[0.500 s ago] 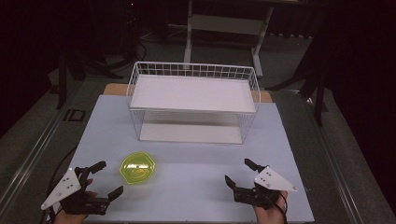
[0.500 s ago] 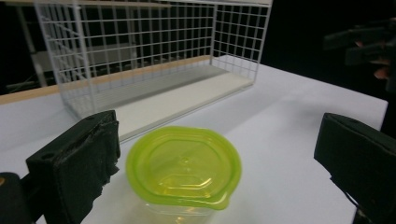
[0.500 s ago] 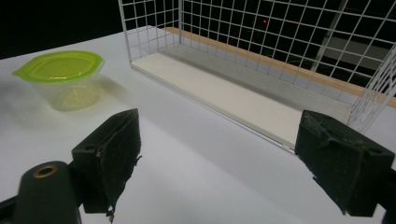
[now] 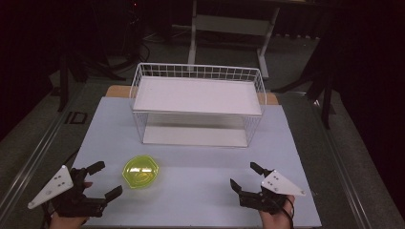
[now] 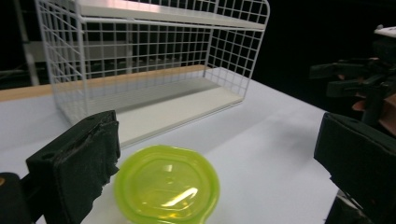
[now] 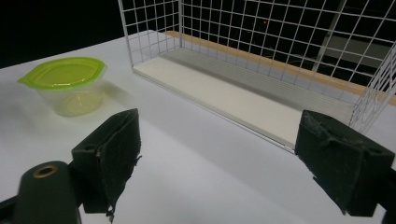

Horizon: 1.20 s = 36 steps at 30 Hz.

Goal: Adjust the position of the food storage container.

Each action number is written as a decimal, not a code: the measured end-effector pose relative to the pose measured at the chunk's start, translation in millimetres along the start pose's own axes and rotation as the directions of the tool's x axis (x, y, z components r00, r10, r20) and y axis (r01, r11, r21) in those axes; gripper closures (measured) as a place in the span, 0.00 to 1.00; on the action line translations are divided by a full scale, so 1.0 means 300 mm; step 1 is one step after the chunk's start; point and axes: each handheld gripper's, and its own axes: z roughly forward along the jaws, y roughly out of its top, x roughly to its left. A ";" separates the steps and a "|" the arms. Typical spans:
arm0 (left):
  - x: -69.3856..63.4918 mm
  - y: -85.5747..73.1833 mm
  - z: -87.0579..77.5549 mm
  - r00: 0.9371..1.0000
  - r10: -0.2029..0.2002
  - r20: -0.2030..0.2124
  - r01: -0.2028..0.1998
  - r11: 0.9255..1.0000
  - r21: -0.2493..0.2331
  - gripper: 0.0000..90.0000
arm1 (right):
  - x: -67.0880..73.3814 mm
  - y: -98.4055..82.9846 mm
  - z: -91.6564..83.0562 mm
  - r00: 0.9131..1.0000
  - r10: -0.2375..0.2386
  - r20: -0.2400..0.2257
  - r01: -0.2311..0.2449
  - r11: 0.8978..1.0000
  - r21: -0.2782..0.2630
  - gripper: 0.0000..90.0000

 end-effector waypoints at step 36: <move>0.121 -0.206 0.148 0.991 -0.004 -0.133 0.072 0.854 0.516 1.00 | 0.005 0.004 0.005 0.999 0.021 -0.045 -0.021 1.000 -0.003 0.16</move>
